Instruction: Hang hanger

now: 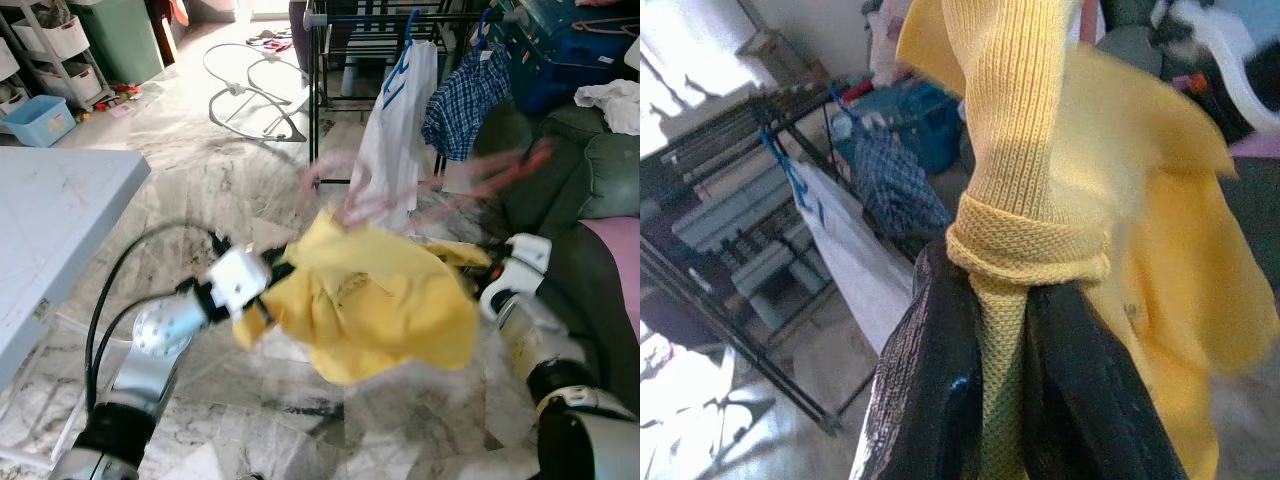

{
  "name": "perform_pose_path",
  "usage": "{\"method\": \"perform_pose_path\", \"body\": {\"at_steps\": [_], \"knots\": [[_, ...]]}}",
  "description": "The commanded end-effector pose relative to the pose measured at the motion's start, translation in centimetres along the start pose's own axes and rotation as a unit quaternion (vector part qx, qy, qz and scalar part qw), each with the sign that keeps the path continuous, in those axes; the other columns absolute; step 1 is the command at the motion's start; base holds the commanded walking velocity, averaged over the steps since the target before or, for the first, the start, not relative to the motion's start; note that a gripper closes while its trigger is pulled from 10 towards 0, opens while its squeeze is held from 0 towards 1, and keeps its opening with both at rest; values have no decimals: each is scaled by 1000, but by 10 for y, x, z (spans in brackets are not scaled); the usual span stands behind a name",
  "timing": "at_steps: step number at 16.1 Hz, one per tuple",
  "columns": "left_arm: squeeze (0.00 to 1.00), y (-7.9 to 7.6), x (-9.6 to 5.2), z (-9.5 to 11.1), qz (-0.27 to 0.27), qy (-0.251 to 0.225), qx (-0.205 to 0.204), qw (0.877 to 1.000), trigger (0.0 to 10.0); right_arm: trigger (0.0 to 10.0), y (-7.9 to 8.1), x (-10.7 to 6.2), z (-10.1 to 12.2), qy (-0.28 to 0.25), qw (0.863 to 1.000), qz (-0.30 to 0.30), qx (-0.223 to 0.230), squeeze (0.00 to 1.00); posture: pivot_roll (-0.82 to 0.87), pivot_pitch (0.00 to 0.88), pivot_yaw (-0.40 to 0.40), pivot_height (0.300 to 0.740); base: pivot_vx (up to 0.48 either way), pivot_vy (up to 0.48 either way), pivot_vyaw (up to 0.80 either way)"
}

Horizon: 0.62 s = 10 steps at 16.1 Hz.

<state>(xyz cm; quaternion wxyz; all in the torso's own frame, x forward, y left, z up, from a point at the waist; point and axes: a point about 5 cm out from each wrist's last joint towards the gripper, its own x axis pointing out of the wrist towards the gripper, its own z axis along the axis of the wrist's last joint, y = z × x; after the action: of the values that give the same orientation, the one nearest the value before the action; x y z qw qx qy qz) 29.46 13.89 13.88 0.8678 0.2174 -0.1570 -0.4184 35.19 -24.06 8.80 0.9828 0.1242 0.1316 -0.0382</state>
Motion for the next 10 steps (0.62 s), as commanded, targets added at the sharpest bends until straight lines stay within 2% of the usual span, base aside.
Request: {"method": "perform_pose_path", "body": {"at_steps": [1,6,10], "knots": [[0,16,-13,5,38,-14,14,999,0,0,-14,-1,12,-14,999,-37,11,0,-92,78,20,740,0,0,0],[0,2,-25,-14,42,17,-13,999,0,0,-13,2,35,-47,998,-33,16,0,-91,79,14,740,0,0,0],[0,-13,-33,-32,32,52,-52,997,0,0,-10,2,58,-100,994,-24,26,0,-99,81,16,740,0,0,0]]}}
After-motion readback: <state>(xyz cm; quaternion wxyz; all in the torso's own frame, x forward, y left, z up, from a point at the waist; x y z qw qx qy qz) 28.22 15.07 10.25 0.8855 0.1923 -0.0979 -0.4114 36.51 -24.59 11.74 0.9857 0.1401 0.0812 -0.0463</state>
